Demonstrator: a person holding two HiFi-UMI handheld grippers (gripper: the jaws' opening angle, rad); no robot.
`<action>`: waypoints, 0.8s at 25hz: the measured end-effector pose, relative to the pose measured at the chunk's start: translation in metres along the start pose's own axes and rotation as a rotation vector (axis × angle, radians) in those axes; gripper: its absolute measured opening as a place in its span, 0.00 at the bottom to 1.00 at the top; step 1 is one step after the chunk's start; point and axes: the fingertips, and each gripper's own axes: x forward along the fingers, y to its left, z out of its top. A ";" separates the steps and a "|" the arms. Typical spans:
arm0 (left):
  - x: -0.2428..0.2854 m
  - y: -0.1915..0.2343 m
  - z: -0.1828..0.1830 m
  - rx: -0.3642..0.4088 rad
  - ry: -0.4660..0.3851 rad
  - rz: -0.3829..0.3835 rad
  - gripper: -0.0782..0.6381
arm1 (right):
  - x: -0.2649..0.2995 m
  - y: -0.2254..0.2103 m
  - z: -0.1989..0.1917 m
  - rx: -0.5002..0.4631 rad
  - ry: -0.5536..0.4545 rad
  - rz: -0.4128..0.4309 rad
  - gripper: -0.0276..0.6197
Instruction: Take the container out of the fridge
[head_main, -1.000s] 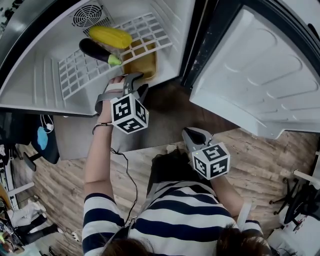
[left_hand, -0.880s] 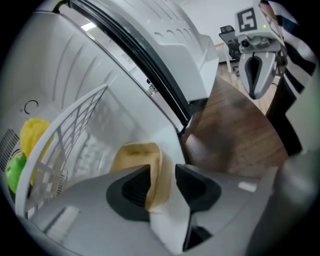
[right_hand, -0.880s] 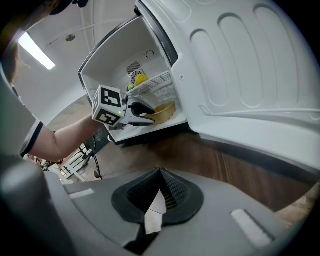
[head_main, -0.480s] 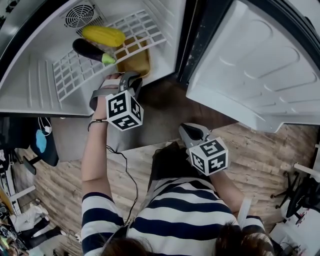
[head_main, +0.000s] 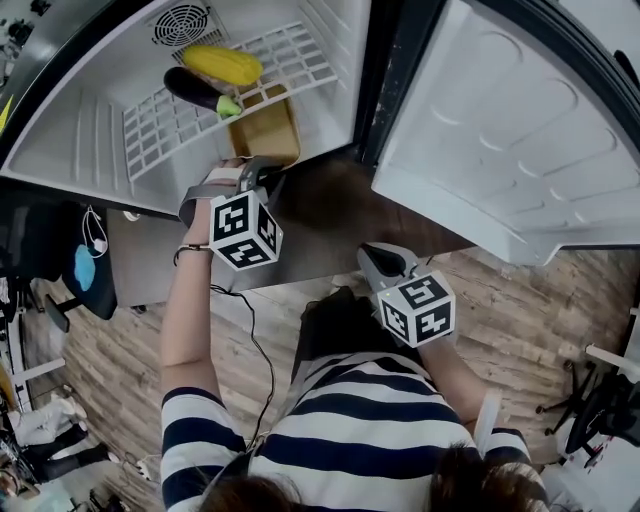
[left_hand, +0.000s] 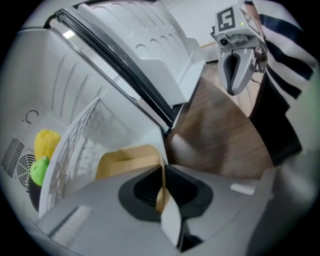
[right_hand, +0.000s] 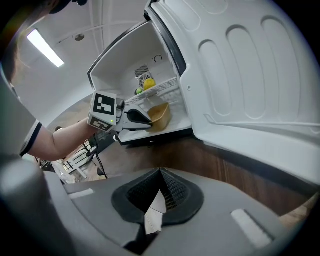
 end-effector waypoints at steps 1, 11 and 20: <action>-0.004 -0.004 0.000 -0.005 0.004 0.000 0.11 | -0.002 0.001 0.001 -0.007 -0.003 0.007 0.03; -0.045 -0.047 0.018 -0.056 0.039 0.000 0.11 | -0.032 0.007 -0.006 -0.055 -0.019 0.069 0.03; -0.081 -0.078 0.037 -0.104 0.058 0.011 0.11 | -0.053 0.016 -0.006 -0.103 -0.036 0.120 0.03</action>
